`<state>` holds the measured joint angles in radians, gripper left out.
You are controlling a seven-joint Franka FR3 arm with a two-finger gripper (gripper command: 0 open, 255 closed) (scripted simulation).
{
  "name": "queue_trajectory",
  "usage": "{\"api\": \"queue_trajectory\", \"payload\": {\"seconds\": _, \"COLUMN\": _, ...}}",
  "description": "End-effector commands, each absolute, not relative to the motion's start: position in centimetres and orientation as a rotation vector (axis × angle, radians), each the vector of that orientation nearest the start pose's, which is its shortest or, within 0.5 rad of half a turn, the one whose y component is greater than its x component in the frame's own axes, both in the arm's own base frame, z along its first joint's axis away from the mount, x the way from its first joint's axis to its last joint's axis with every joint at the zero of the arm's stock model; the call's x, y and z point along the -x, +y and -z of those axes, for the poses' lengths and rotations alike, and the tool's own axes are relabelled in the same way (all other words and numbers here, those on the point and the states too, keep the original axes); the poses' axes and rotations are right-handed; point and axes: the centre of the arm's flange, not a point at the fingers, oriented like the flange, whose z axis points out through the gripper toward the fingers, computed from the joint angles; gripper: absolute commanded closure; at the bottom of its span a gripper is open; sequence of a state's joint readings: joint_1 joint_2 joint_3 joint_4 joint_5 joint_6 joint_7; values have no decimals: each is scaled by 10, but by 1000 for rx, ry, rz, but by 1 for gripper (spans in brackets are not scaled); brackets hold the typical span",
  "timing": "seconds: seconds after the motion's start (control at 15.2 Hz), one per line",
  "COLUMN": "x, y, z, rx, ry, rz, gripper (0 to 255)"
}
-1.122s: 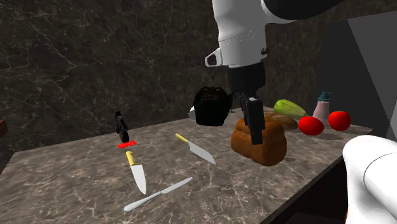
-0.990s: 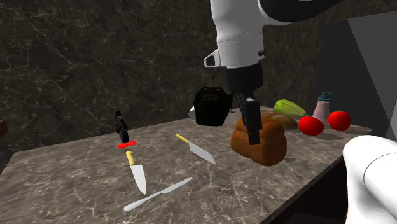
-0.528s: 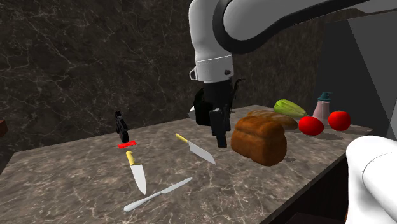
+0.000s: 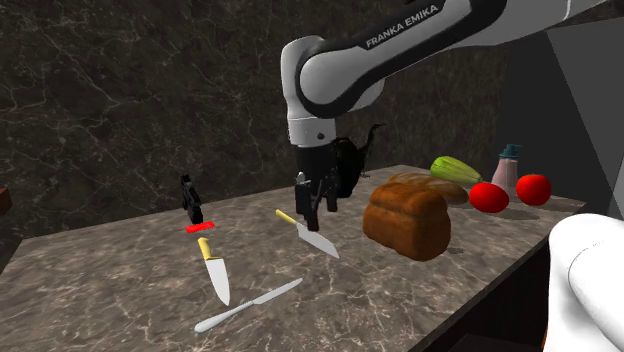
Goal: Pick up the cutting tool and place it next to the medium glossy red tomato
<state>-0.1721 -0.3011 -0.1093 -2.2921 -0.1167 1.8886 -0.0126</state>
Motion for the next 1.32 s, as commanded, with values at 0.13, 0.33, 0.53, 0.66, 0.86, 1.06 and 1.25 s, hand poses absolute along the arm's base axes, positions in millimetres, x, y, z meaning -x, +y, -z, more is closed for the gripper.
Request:
{"api": "queue_trajectory", "payload": {"seconds": 0.13, "x": -452, "y": -177, "z": -442, "rx": 3140, "ry": 510, "rz": -141, "gripper": 0}}
{"api": "queue_trajectory", "payload": {"seconds": 0.33, "x": -469, "y": -210, "z": -427, "rx": 3107, "ry": 625, "rz": -113, "gripper": 0}}
{"api": "queue_trajectory", "payload": {"seconds": 0.53, "x": -484, "y": -243, "z": -412, "rx": 3068, "ry": 738, "rz": -85, "gripper": 0}}
{"api": "queue_trajectory", "payload": {"seconds": 0.66, "x": -493, "y": -266, "z": -402, "rx": 3040, "ry": 813, "rz": -66, "gripper": 0}}
{"api": "queue_trajectory", "payload": {"seconds": 0.86, "x": -504, "y": -301, "z": -388, "rx": 2995, "ry": 922, "rz": -39, "gripper": 0}}
{"api": "queue_trajectory", "payload": {"seconds": 1.06, "x": -513, "y": -337, "z": -373, "rx": 2945, "ry": 1029, "rz": -11, "gripper": 0}}
{"api": "queue_trajectory", "payload": {"seconds": 1.25, "x": -515, "y": -345, "z": -359, "rx": 2934, "ry": 1052, "rz": -5, "gripper": 0}}
